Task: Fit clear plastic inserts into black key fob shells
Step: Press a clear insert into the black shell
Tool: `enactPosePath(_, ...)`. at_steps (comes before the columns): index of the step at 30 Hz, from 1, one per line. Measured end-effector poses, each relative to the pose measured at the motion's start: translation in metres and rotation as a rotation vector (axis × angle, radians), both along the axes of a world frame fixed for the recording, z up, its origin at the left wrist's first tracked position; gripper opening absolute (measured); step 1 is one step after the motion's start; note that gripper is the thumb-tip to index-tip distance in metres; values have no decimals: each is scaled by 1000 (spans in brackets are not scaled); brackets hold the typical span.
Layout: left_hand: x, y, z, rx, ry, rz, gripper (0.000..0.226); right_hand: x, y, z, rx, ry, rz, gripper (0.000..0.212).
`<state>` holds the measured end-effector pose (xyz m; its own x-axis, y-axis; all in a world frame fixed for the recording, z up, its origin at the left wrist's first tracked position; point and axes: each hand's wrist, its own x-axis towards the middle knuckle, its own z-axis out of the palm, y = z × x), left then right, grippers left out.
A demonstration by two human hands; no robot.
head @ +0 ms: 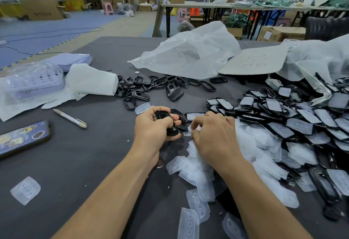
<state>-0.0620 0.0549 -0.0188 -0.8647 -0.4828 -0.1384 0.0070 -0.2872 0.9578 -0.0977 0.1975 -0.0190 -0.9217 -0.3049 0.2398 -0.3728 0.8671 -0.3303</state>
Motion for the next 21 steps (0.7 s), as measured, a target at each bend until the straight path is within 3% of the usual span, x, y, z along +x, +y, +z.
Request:
enactPosePath(3,-2,1,0,3,-8,0,35,0,1,1,-75,12,-2,15)
enactPosePath(8,-1,2,-1,-20,-14,2,35,-3,4,-1,-501,42,-68,18)
enactPosePath(11,2,0,-2,-21,-23,17,35,-1,6,2,-624,67,-103,16)
enactPosePath(16,9,0,-4,-52,-24,-4,36,4,9,5,-484,-28,-7,12)
enactPosePath(21,6,-5,-2,-54,-31,-2,35,3,13,12,-380,-118,51,28)
